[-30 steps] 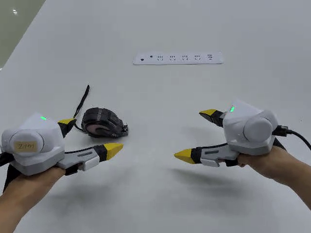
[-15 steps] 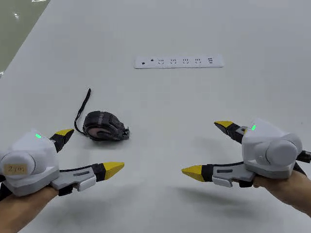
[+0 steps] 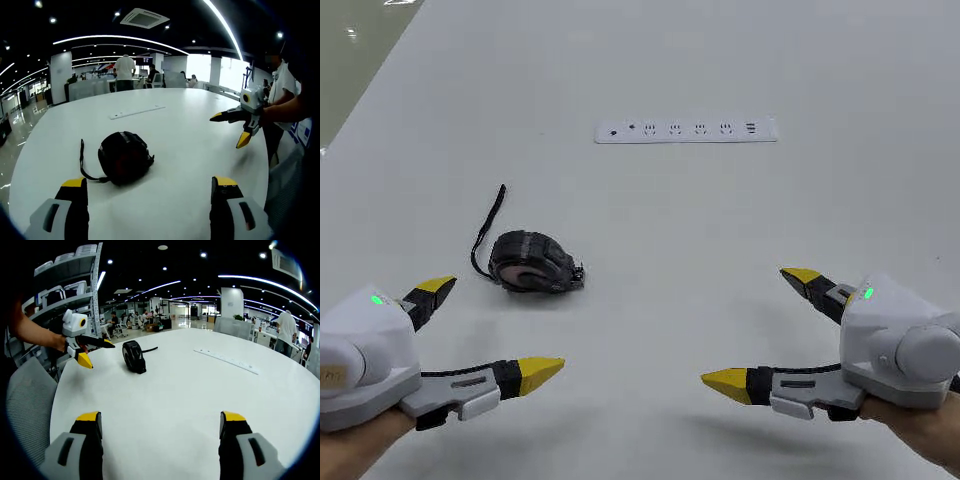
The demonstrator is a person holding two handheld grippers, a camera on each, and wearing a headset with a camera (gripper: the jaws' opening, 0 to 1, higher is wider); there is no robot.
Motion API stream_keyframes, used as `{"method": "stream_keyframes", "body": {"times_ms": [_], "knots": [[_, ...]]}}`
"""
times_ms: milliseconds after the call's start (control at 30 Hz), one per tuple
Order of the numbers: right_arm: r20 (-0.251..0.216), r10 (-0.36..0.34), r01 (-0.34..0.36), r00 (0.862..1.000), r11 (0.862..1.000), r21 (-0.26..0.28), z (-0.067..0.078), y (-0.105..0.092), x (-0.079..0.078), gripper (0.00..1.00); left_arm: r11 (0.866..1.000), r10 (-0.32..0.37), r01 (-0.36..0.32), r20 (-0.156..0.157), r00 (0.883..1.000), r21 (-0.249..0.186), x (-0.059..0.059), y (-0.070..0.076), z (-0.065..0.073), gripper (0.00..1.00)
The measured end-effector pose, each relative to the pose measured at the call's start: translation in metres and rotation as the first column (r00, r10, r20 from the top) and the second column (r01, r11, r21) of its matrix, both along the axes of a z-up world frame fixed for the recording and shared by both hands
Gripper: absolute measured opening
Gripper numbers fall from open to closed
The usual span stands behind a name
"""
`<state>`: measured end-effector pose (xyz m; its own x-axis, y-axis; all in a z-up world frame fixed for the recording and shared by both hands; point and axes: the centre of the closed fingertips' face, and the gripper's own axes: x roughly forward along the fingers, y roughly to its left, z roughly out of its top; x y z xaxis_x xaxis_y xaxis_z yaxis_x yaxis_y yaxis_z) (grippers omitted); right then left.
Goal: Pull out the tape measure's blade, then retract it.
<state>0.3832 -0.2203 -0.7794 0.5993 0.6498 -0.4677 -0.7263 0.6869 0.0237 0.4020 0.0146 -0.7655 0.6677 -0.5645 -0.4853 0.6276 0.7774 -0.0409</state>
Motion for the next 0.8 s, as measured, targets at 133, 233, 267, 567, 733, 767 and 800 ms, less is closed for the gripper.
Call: {"method": "stream_keyframes", "body": {"times_ms": [133, 233, 267, 567, 733, 767, 800], "knots": [[-0.006, -0.014, 0.014, 1.000, 1.000, 0.006, 0.000, -0.003, -0.002, 1.00, 1.000, -0.011, 0.011, 0.011, 1.000, 0.006, -0.004, 0.001, 0.002, 1.00], [-0.008, -0.021, 0.021, 1.000, 1.000, 0.007, 0.000, -0.005, -0.004, 1.00, 1.000, -0.013, 0.013, 0.008, 1.000, 0.008, -0.005, 0.001, 0.001, 1.00], [-0.008, -0.023, 0.023, 1.000, 1.000, 0.008, 0.001, -0.007, -0.006, 1.00, 1.000, -0.012, 0.012, 0.010, 1.000, 0.003, -0.006, 0.001, 0.002, 1.00], [-0.001, -0.030, 0.030, 1.000, 0.999, 0.012, 0.002, -0.016, -0.010, 1.00, 1.000, -0.009, 0.009, 0.025, 1.000, 0.000, -0.006, 0.002, 0.005, 1.00], [0.000, -0.031, 0.031, 1.000, 0.999, 0.014, 0.002, -0.017, -0.012, 1.00, 1.000, -0.010, 0.010, 0.028, 1.000, 0.000, -0.007, 0.003, 0.006, 1.00], [0.001, -0.031, 0.031, 1.000, 0.999, 0.015, 0.003, -0.017, -0.012, 1.00, 1.000, -0.009, 0.009, 0.031, 0.999, -0.002, -0.007, 0.004, 0.006, 1.00], [-0.001, -0.031, 0.031, 1.000, 0.999, 0.017, 0.003, -0.017, -0.013, 1.00, 1.000, -0.008, 0.008, 0.033, 0.999, -0.004, -0.007, 0.004, 0.007, 1.00]]}}
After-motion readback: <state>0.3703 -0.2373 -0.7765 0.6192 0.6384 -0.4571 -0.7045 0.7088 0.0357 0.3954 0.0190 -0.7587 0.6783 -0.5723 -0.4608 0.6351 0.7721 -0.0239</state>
